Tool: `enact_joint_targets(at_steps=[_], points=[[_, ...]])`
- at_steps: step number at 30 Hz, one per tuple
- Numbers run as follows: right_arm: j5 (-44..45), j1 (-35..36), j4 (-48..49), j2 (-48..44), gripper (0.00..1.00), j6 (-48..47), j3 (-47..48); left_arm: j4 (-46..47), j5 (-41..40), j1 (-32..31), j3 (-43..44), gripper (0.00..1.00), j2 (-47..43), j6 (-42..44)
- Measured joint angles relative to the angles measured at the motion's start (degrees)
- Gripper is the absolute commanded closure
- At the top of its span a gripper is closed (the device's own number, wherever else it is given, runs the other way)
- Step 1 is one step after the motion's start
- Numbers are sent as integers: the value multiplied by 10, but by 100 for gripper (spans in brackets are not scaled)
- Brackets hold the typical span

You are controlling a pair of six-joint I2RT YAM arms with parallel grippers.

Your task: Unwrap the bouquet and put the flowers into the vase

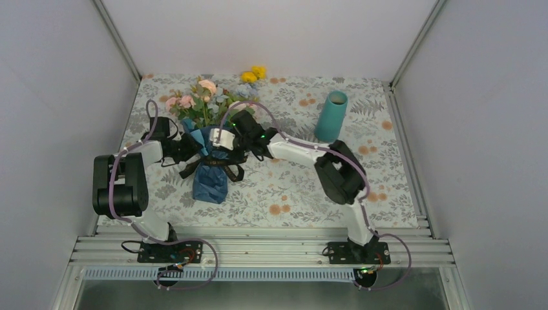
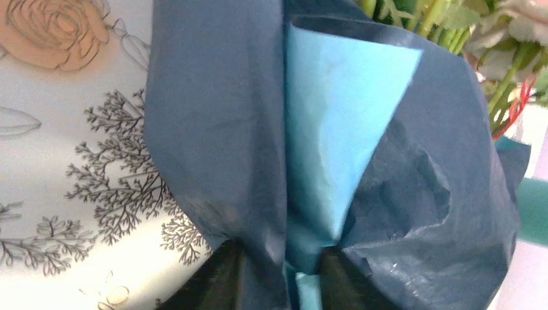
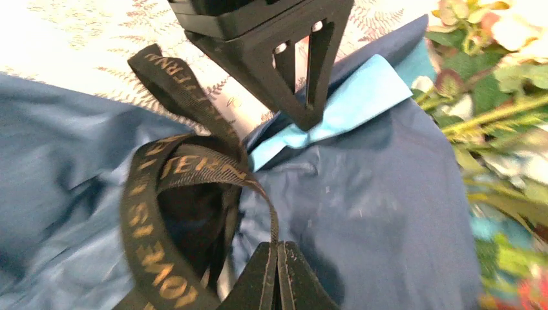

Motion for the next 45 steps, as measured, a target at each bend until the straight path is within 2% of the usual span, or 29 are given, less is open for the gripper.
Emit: enact_joint_targets(at_steps=[2,3,9,17,26,36,38,42,44,45], points=[[12,0,16,-51,96,20,-48,6,-1,0,0,95,1,-3],[16,0,19,-79,96,29,-71,7,-1,0,0,97,1,-1],[57,1,65,-223,96,79,-174,16,5,-2,0,98,8,7],[191,3,103,-399,96,143,-315,16,4,-19,0,98,6,15],[309,3,100,-576,96,179,-321,12,-15,-33,0,98,4,16],[408,3,85,-699,96,187,-247,-9,-37,-40,0,97,-23,15],[426,3,85,-714,96,200,-246,-18,-38,-44,0,93,-35,15],[469,3,68,-707,96,251,-247,-55,-64,-57,18,71,-67,21],[487,3,53,-696,95,285,-259,-79,-87,-65,38,65,-83,27],[492,3,46,-692,87,305,-272,-89,-99,-70,49,64,-93,29]])
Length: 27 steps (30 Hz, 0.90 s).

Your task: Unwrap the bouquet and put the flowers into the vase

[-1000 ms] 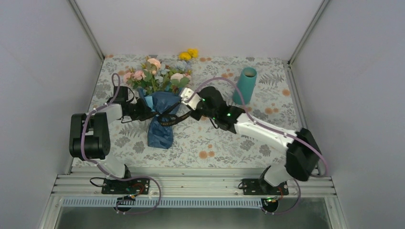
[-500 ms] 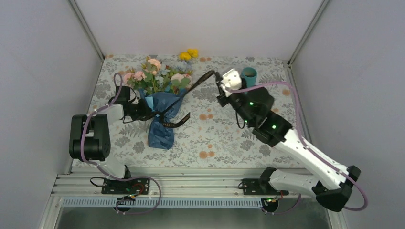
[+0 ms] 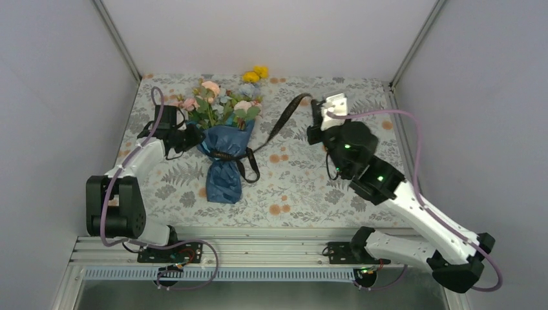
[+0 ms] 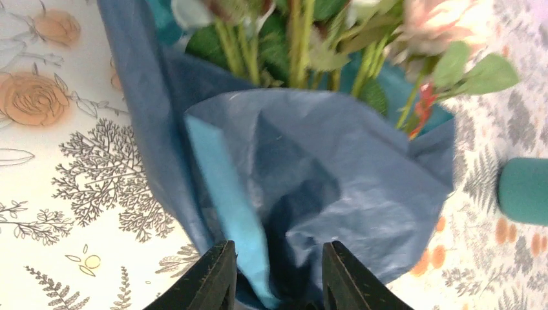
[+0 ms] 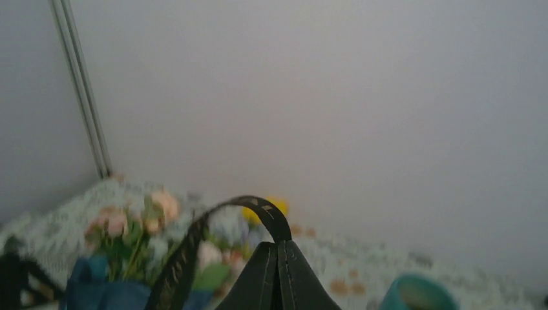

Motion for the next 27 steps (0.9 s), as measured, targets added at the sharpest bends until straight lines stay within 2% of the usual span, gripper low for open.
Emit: enact_joint_targets(at_steps=[1,4,7,10,16,21,27], points=[[2,0,-9,7,78,22,-17,-9,-10,-5,10,63,-10,3],[-15,0,-49,29,59,78,-68,-23,-29,-15,26,59,-31,9],[-52,-1,-72,52,50,115,-96,-36,-35,-18,26,56,-38,10],[-111,-1,-69,80,50,127,-104,-42,-30,-17,25,56,-36,11],[-257,-1,-6,194,60,101,-87,-22,12,-12,0,56,-22,8],[-365,2,24,336,72,22,-35,-10,50,17,-28,56,-6,7],[-417,21,53,476,73,-103,-4,8,82,59,-46,55,-4,7]])
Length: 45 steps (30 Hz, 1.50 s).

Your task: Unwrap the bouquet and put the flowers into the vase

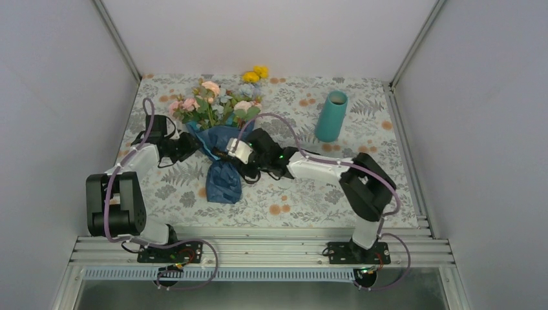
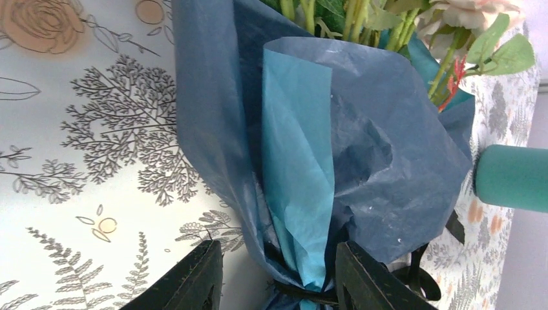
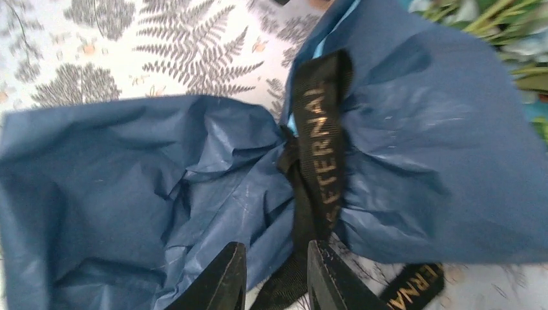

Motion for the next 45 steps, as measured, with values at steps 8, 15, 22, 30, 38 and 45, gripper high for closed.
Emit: enact_joint_targets(at_steps=[8,15,22,30,38,45], points=[[-2,15,12,103,72,-86,72,37,41,2,-16,52,29,0],[9,27,21,151,71,-110,123,54,66,2,-18,52,56,-2],[42,30,22,181,75,-122,140,72,78,2,-18,52,81,-14],[83,36,27,182,96,-139,140,80,81,2,-18,58,85,-23],[69,47,21,116,96,-111,100,86,76,0,-18,59,96,-25],[66,47,21,59,96,-46,79,87,75,-21,-18,60,96,-25]])
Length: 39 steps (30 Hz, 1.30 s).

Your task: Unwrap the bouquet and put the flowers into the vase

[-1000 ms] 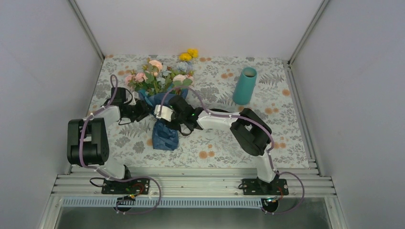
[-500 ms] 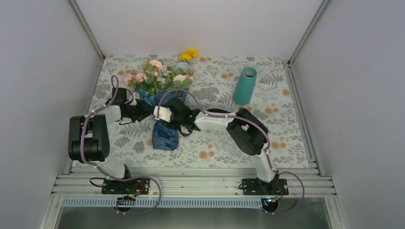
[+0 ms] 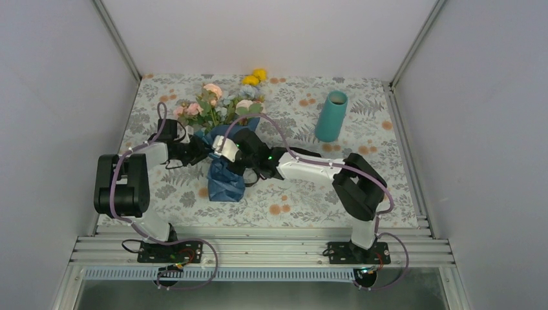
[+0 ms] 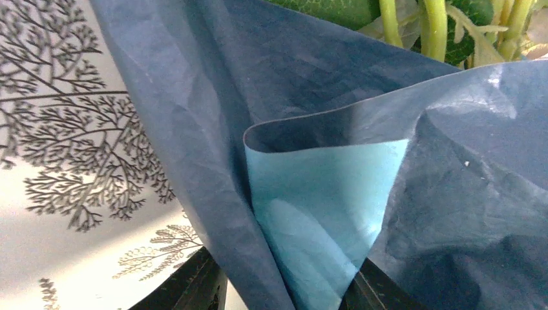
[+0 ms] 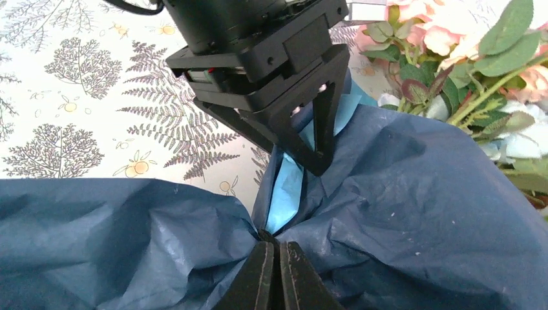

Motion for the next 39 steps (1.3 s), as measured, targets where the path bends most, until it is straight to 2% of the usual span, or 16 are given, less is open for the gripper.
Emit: enact_joint_targets(at_steps=[6,12,17,19,23,28,29,32,34,39], points=[[47,0,0,-11,96,41,-21,0,-14,-17,0,65,0,0],[53,0,-21,-23,96,67,-21,0,-24,-26,0,72,0,-1],[59,0,-92,-46,92,150,-6,-1,-23,-33,0,76,1,0],[61,0,-100,-61,96,177,-14,1,-30,-35,-1,77,5,0],[66,0,-90,-90,96,200,-38,4,-58,-29,-5,77,24,0],[66,0,-76,-119,96,175,-59,4,-71,-30,-9,77,24,0],[64,0,-71,-126,93,163,-59,4,-72,-30,-9,77,24,0],[45,0,-52,-139,72,107,-61,4,-73,-31,-9,77,23,0],[33,1,-46,-137,65,77,-64,4,-74,-33,-9,77,23,0],[11,1,-43,-84,66,-15,-61,5,-74,-34,-10,77,21,0]])
